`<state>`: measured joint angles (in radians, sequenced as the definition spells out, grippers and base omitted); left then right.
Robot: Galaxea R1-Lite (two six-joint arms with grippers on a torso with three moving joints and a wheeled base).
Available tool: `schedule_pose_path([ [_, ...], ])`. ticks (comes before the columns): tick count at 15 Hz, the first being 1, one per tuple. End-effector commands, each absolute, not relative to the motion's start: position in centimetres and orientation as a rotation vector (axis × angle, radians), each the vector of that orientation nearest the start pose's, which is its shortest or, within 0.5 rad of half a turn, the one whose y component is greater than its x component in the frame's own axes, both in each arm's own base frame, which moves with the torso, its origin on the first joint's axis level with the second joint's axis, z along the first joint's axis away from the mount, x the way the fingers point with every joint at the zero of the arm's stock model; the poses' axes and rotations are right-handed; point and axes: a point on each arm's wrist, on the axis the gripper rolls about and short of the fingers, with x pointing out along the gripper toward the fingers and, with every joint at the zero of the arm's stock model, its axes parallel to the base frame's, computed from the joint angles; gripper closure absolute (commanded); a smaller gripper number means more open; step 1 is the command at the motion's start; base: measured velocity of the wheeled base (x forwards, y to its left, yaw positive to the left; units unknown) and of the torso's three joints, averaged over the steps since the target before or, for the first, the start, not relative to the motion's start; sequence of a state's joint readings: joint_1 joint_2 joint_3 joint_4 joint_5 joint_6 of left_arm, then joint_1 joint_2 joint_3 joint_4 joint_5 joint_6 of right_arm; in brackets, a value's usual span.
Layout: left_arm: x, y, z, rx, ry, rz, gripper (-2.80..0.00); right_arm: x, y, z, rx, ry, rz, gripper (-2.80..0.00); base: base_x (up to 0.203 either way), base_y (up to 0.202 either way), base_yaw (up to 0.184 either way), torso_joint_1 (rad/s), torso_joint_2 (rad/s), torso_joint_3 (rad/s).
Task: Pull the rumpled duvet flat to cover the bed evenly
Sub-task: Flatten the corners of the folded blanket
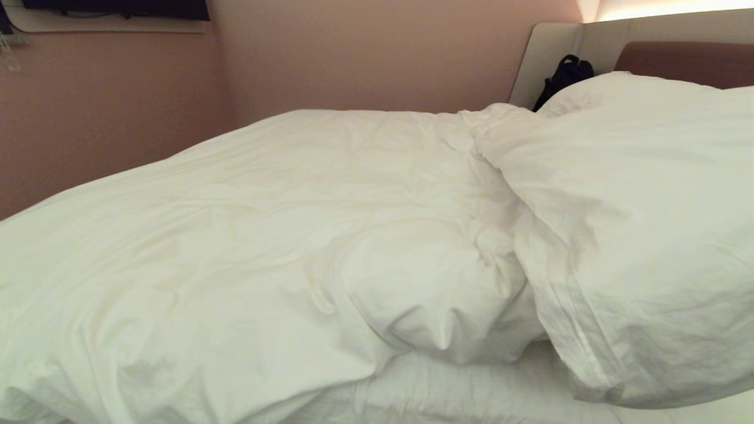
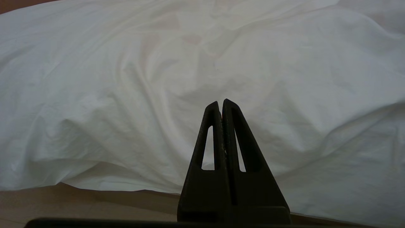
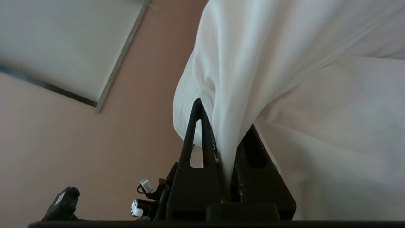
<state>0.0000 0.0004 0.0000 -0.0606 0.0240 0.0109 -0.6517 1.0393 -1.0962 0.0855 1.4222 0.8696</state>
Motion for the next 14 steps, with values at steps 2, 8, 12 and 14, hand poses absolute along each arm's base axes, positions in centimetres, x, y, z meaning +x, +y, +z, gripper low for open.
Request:
schedule_pose_path([
  [2,-2.3,0.1,8.2,0.010,-0.061,0.025,0.00,10.9,-5.5,32.3,0.868,0.347,0.686,0.00,0.000,0.000,0.000,0.000,0.00,0.000],
  [8,-2.3,0.1,8.2,0.010,-0.061,0.025,0.00,9.7,-4.6,30.5,0.840,0.328,0.687,0.00,0.000,0.000,0.000,0.000,0.00,0.000],
  [12,-2.3,0.1,8.2,0.010,-0.061,0.025,0.00,6.1,-1.9,30.6,0.775,0.280,0.690,0.00,0.000,0.000,0.000,0.000,0.00,0.000],
  [14,-2.3,0.1,8.2,0.010,-0.061,0.025,0.00,4.9,-1.0,30.0,0.795,0.287,0.676,0.00,0.000,0.000,0.000,0.000,0.00,0.000],
])
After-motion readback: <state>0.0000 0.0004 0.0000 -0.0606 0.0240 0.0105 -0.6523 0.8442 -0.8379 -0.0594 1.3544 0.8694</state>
